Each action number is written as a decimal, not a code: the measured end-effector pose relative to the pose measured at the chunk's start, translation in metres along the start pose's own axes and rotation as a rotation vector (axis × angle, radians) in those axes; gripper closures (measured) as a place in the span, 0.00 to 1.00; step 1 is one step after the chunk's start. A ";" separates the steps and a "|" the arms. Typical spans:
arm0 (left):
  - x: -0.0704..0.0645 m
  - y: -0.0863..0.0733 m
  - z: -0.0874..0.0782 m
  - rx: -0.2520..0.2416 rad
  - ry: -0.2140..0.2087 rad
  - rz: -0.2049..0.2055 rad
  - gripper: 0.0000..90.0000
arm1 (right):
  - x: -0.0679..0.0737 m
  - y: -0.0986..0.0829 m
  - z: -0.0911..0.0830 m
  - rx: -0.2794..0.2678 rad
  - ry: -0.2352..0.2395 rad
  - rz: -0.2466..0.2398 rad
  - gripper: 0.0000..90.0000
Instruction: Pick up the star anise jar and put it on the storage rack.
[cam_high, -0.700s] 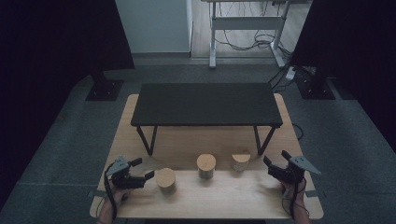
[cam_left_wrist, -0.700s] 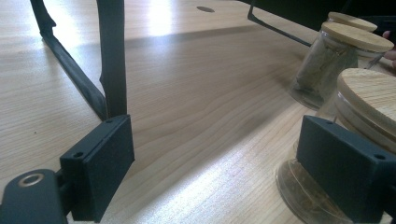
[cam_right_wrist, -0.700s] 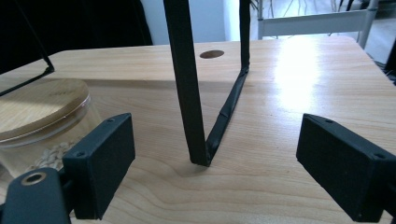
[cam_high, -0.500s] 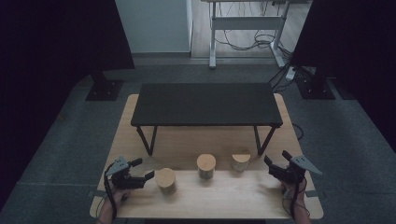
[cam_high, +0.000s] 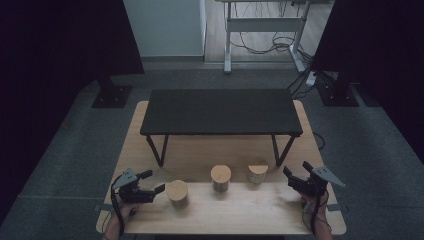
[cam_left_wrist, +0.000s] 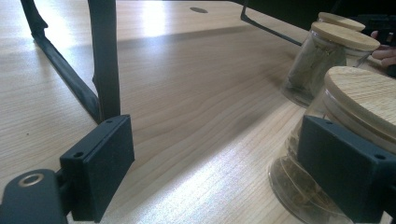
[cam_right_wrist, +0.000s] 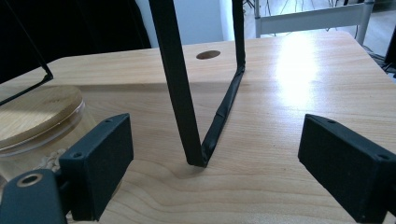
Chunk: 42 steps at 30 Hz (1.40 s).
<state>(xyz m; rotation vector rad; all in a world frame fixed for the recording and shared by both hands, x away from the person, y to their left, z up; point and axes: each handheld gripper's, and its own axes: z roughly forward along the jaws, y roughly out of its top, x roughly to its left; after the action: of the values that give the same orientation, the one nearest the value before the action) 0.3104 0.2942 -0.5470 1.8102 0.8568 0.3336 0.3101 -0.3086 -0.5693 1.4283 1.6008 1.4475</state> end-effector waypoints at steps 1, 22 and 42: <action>0.000 0.000 0.000 0.000 0.000 0.000 0.12 | 0.000 0.000 0.000 0.000 0.000 0.000 0.11; -0.006 -0.003 -0.007 0.007 -0.021 0.003 0.11 | 0.000 0.000 0.000 0.001 0.002 0.001 0.10; -0.012 -0.004 -0.017 0.019 -0.057 0.037 0.12 | -0.001 0.000 0.000 0.000 0.004 0.012 0.10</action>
<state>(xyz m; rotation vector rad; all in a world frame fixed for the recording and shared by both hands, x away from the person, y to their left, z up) 0.2906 0.2982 -0.5418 1.8468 0.7900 0.2973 0.3107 -0.3100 -0.5695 1.4380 1.5974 1.4574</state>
